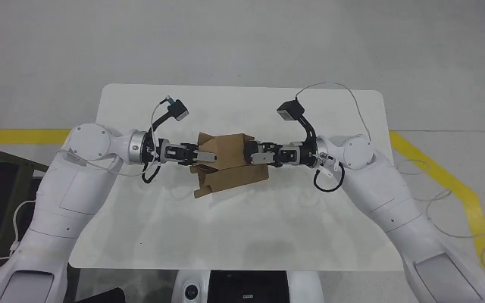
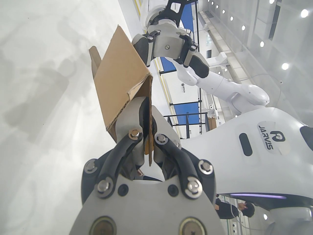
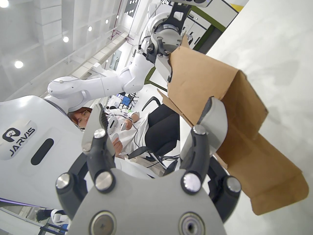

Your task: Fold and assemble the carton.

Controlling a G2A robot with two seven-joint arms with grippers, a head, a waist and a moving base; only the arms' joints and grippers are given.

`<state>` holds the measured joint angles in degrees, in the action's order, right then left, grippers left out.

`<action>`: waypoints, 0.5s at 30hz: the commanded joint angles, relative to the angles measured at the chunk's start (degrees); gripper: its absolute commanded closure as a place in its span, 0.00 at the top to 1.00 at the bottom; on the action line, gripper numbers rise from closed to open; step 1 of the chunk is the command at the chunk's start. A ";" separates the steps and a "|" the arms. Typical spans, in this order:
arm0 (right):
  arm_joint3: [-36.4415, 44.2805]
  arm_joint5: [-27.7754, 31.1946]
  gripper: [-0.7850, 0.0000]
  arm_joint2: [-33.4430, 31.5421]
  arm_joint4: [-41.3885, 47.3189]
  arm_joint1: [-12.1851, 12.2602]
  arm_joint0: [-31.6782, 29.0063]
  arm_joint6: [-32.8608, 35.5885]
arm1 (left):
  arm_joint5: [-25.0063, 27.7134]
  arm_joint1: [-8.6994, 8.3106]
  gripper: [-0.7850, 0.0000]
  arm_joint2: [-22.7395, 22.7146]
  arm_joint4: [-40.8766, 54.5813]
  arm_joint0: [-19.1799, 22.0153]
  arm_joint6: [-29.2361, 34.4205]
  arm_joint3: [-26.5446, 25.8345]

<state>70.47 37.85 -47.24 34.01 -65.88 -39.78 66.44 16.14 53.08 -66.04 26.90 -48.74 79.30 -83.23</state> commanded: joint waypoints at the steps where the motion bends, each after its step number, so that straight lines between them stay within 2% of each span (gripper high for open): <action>1: -0.37 0.07 0.82 0.13 -0.14 0.09 0.35 -0.07 | -0.04 -0.03 0.00 -0.06 0.09 -0.05 0.19 -0.14; 5: -1.24 0.15 0.81 0.23 -0.06 0.38 0.74 -0.15 | -0.10 -0.08 0.00 -0.22 0.17 -0.12 0.34 -0.22; 12: -1.62 0.09 0.87 1.04 1.67 0.62 0.46 -0.09 | -0.35 -0.15 0.00 -0.51 0.88 -0.18 0.66 -0.77; 15: -1.66 0.37 0.84 2.00 2.89 0.34 0.51 -0.37 | -0.44 -0.16 0.00 -0.59 1.19 -0.19 0.71 -1.03</action>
<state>68.90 38.12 -45.49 36.64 -65.46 -39.34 66.17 15.71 52.93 -66.60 28.04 -48.93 80.03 -84.21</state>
